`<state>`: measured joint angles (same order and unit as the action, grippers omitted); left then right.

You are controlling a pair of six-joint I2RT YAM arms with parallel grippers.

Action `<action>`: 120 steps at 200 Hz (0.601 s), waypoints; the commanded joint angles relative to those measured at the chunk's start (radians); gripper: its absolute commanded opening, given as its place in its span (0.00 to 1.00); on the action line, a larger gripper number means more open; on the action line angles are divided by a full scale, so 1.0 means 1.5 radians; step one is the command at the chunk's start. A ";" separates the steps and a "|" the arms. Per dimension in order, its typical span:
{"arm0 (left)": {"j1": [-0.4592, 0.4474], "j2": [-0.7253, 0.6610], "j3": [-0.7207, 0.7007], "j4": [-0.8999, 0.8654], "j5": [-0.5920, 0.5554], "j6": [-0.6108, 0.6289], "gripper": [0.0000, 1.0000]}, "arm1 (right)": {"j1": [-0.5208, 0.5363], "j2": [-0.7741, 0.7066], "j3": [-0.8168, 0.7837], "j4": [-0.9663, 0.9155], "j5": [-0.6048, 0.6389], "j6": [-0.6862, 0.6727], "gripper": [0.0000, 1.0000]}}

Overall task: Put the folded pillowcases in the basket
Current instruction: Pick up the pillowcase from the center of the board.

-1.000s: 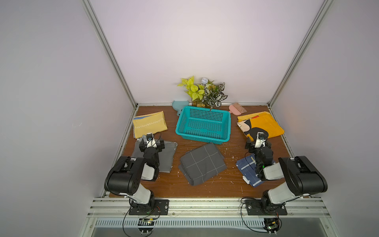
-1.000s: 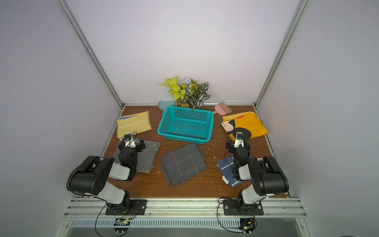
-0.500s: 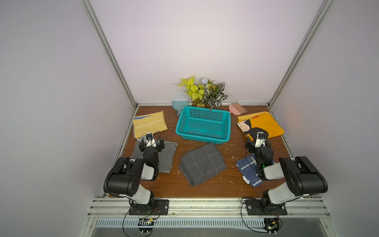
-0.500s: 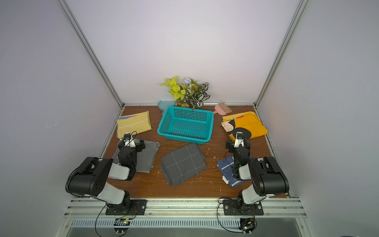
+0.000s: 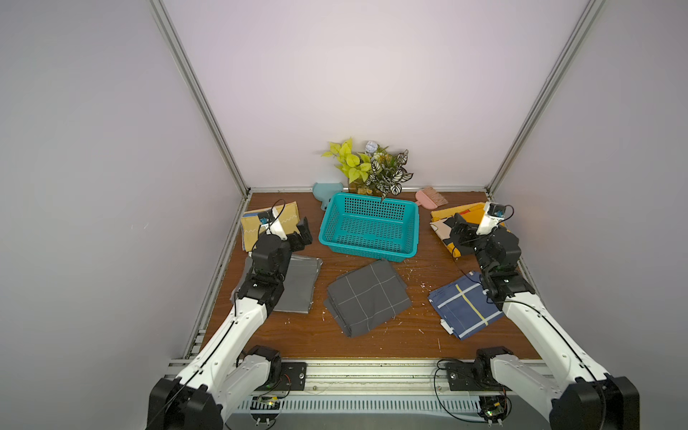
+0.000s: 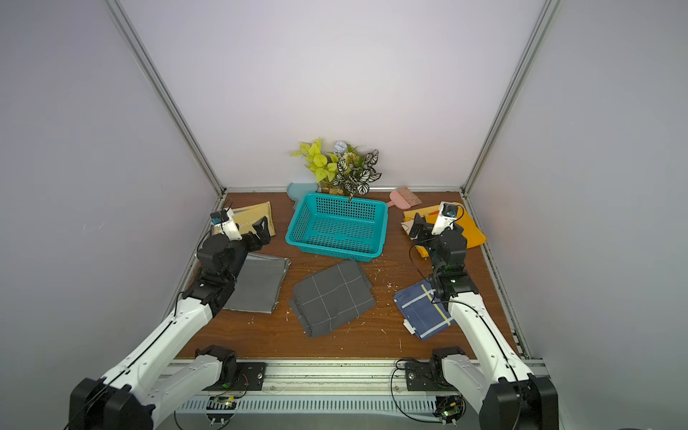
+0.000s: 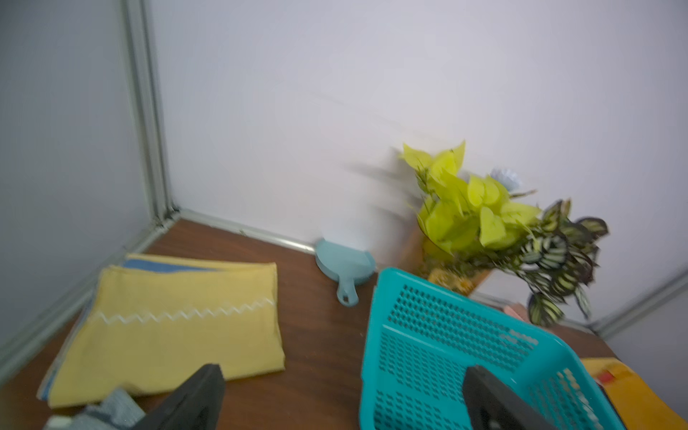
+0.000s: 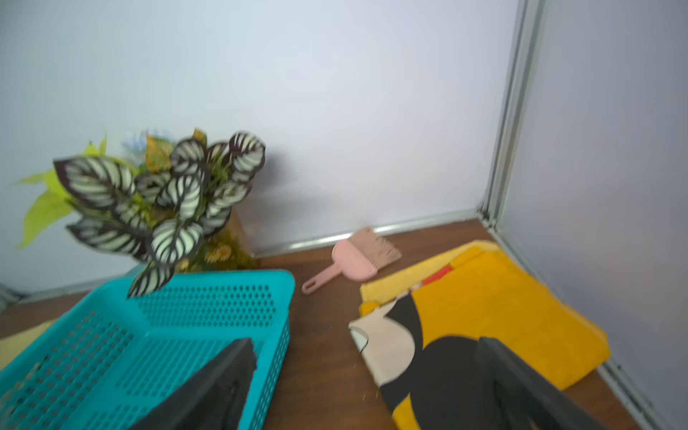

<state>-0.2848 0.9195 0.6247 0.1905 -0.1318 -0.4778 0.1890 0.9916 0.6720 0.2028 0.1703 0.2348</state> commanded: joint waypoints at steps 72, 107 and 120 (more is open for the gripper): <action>-0.382 0.034 -0.086 -0.270 -0.080 -0.355 0.99 | 0.197 0.028 -0.036 -0.280 -0.097 0.123 1.00; -0.431 0.076 -0.118 -0.223 -0.071 -0.417 0.99 | 0.229 0.092 -0.055 -0.254 -0.190 0.126 1.00; -0.441 0.083 -0.120 -0.222 -0.073 -0.427 0.99 | 0.238 0.096 -0.062 -0.239 -0.190 0.121 1.00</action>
<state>-0.9089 1.0306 0.4500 -0.1612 -0.2096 -1.0275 0.5137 1.1347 0.5900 -0.1867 -0.0399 0.3939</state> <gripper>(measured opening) 0.990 0.995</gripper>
